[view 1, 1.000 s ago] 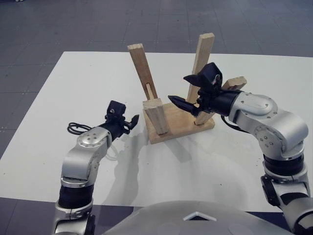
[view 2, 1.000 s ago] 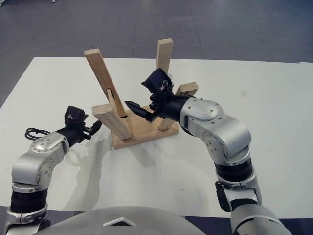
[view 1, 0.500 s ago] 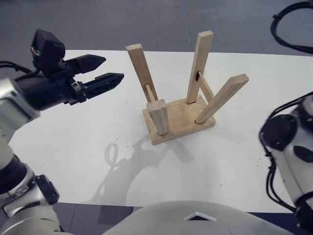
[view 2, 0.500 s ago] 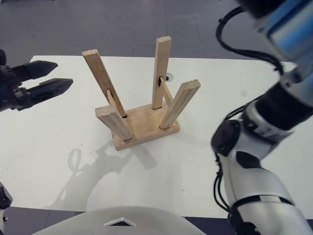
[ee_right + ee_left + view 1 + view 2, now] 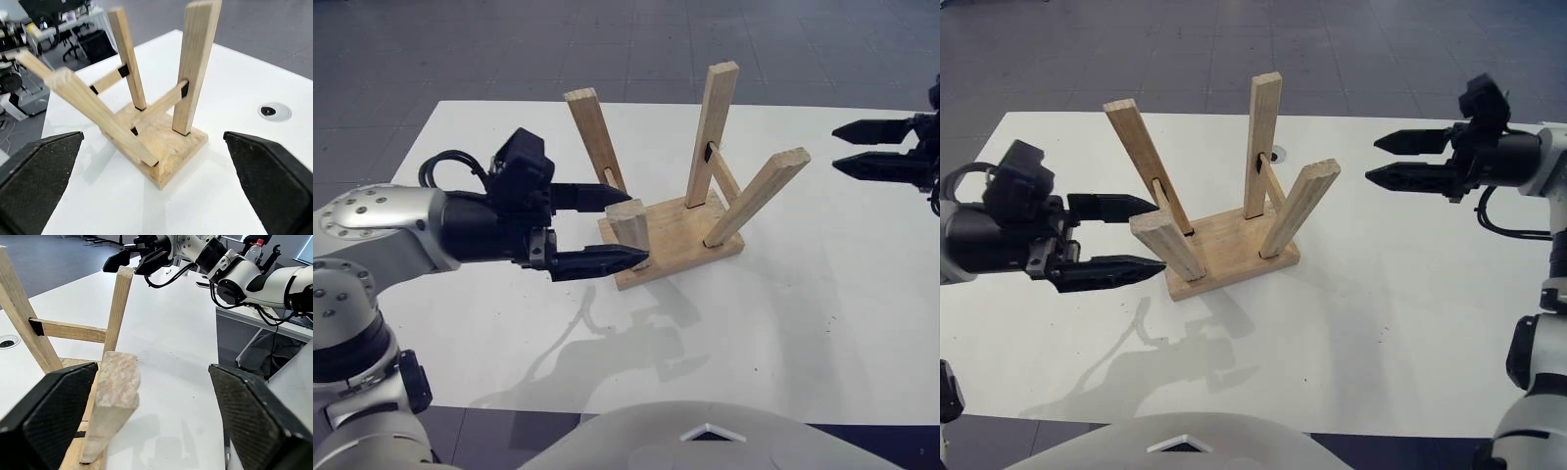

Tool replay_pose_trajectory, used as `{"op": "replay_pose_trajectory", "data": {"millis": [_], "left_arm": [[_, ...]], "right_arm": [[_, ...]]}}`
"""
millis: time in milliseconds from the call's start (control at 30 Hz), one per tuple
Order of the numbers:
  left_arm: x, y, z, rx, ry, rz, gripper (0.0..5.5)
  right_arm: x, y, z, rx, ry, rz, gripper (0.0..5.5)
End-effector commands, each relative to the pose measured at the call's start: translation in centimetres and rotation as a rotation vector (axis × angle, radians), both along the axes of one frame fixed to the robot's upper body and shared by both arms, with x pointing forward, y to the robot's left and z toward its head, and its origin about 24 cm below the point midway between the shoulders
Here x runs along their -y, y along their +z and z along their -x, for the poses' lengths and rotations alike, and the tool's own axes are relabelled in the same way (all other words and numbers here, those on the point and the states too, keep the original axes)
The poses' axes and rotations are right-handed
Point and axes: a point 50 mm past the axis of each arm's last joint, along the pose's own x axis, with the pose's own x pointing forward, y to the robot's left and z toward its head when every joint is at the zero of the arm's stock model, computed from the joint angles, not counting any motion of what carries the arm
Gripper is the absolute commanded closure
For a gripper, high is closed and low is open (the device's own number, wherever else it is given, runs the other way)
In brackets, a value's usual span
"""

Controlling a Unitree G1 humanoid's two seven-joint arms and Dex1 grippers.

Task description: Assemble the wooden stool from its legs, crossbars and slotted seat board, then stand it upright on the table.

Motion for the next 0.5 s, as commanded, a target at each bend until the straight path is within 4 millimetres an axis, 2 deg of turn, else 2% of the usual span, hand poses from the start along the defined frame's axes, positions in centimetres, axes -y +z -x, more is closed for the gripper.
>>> {"op": "replay_pose_trajectory", "data": {"millis": [33,100,167,433,500], "left_arm": [[0.5,-1.4,-0.8,0.008,0.083,-0.046,1.31],[0.7,-1.9,-1.1,0.012,0.103,-0.055,1.31],[0.7,-2.1,-1.2,0.0,0.11,-0.044,1.6],[-0.3,-2.7,-1.0,-0.054,0.059,-0.054,3.05],[-0.7,-2.7,-1.2,-0.053,0.053,-0.056,3.36]], "right_arm": [[-0.6,-0.5,0.6,0.017,0.1,0.073,0.23],[-1.6,-0.9,0.9,0.017,0.158,0.074,0.23],[-3.1,-1.0,1.0,0.028,0.219,0.062,0.23],[-8.2,-0.1,1.5,0.103,0.339,-0.011,0.23],[-8.6,0.0,1.9,0.05,0.348,-0.031,0.53]]}}
